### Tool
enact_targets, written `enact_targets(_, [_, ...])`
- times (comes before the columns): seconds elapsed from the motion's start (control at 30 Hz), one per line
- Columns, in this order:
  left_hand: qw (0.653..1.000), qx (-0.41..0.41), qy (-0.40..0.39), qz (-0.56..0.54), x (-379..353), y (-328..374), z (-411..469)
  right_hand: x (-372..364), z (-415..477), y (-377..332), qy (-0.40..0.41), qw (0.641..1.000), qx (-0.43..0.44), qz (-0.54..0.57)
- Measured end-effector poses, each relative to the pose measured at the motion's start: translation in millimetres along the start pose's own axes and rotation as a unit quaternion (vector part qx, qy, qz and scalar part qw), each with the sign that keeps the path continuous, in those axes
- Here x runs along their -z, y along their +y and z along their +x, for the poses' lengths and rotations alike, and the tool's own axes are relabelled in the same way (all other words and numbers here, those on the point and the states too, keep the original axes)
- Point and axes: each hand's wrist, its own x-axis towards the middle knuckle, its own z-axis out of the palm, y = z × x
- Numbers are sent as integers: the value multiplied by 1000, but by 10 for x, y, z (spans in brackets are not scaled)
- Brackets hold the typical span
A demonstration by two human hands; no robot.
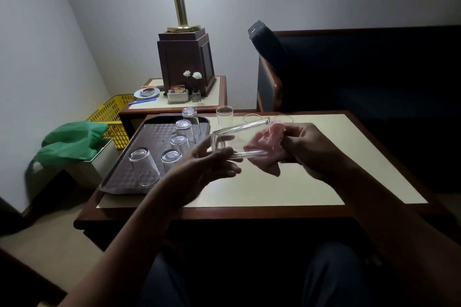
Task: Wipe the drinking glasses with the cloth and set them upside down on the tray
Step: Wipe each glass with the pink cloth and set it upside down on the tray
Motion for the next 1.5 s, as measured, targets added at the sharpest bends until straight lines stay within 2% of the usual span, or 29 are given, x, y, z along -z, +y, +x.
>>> enact_targets(0.03, [1000,-31,1,8,-18,8,-3,-12,20,15,3,1000,-10,2])
enact_targets(0.1, [979,-131,18,156,-45,11,-7,-45,17,74,-9,997,-73,20])
enact_targets(0.2, [873,-256,64,409,-28,-28,2,-52,-7,201,-33,984,-166,56])
enact_targets(0.23, [854,-263,74,442,-18,-49,-9,-50,-17,221,-33,982,-177,65])
enact_targets(0.27, [854,-252,75,449,-15,-71,-24,-49,-28,218,-31,981,-180,72])
enact_targets(0.4, [898,-172,66,399,-95,-193,-66,-89,-37,149,14,986,-151,72])
enact_targets(0.5, [967,-83,119,211,-258,-243,-32,-217,-58,191,112,986,-57,106])
enact_targets(0.57, [986,-23,142,88,-374,-253,13,-405,-144,225,156,986,41,33])
enact_targets(0.63, [987,5,161,28,-431,-249,72,-625,-273,245,176,973,108,-105])
enact_targets(0.73, [985,18,169,22,-412,-232,89,-797,-360,294,183,951,171,-181])
enact_targets(0.8, [987,9,145,74,-346,-220,37,-755,-318,264,209,911,259,-245])
enact_targets(0.87, [983,-14,84,162,-280,-194,-36,-603,-210,201,177,870,329,-322])
enact_targets(0.9, [979,-28,44,198,-252,-179,-74,-523,-162,148,136,868,331,-346])
enact_targets(0.93, [974,-42,9,224,-232,-158,-105,-452,-129,61,86,882,299,-354])
enact_targets(1.0, [968,-56,-34,241,-173,-116,-146,-322,-47,-135,-41,935,147,-321])
enact_targets(1.03, [971,-56,-45,226,-138,-100,-158,-245,12,-196,-89,959,57,-264])
enact_targets(1.1, [975,-65,-60,202,-72,-75,-178,-97,78,-209,-113,983,-78,-119])
enact_targets(1.17, [976,-84,-41,198,-46,-54,-173,26,82,-119,-84,989,-122,23])
enact_targets(1.27, [974,-93,21,204,-93,-45,-99,27,39,106,-15,986,-63,153])
enact_targets(1.33, [973,-78,56,208,-123,-50,-40,-110,-11,196,48,980,-24,189])
enact_targets(1.4, [978,-57,67,190,-102,-67,-9,-243,-62,237,95,985,26,142])
enact_targets(1.5, [981,-12,26,191,-68,-28,-55,-199,-95,161,102,983,147,-45])
